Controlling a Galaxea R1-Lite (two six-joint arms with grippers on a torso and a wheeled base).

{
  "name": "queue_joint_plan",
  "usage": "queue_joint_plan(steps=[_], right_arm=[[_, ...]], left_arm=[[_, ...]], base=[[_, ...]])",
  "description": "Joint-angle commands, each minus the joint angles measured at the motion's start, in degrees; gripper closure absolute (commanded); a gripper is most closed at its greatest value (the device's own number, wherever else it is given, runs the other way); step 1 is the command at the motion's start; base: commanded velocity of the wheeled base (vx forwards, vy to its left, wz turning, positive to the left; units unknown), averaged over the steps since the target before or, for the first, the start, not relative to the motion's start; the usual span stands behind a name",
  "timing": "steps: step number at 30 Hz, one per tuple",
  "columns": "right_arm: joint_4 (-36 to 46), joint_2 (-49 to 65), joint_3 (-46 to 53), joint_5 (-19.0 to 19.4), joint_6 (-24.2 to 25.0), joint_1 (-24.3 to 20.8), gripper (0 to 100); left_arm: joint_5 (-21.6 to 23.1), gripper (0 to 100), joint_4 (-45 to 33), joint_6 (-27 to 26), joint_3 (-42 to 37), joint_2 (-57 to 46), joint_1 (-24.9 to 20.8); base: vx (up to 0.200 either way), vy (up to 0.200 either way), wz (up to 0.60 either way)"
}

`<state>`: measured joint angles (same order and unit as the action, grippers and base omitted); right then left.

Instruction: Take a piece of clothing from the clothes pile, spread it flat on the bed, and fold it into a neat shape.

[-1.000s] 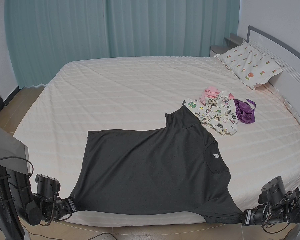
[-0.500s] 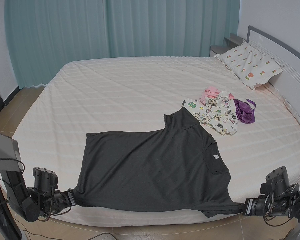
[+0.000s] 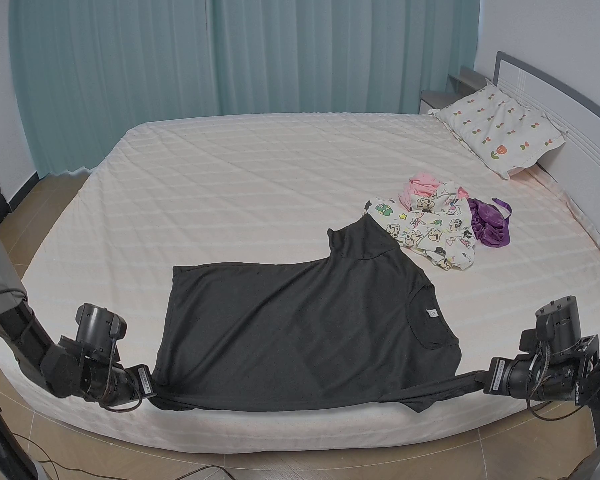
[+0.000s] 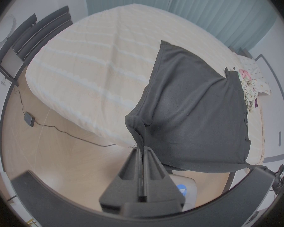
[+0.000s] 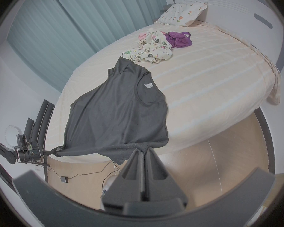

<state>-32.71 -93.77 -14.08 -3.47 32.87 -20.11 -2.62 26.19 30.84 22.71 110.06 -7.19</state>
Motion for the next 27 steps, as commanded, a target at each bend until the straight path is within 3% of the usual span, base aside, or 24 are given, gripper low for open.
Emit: queue_joint_plan(steps=[1, 7, 16, 20, 27], right_arm=[[1.42, -2.47, -6.75, 2.51, -2.28, 2.36, 100], [5.29, -4.40, -8.68, 3.65, -6.23, 3.59, 100], [5.29, -6.60, -12.02, 4.27, -6.32, 4.91, 100], [5.20, -8.80, -15.54, 4.27, -6.32, 6.32, 100], [4.67, -12.93, -21.52, 4.27, -5.97, 6.49, 100]], left_arm=[[2.09, 100, -16.43, 0.36, 14.73, -3.45, -0.01], [3.24, 100, -25.66, -0.17, 18.86, -1.69, -0.01], [5.43, 100, -25.75, 0.89, 23.34, 2.27, 1.74], [6.93, 100, -25.22, 7.57, 26.86, 2.09, 2.36], [6.75, 100, -25.13, 9.06, 29.23, 3.94, 3.41]], base=[[0.000, 0.000, 0.00], [0.000, 0.000, 0.00], [0.000, 0.000, 0.00], [0.000, 0.000, 0.00], [0.000, 0.000, 0.00]])
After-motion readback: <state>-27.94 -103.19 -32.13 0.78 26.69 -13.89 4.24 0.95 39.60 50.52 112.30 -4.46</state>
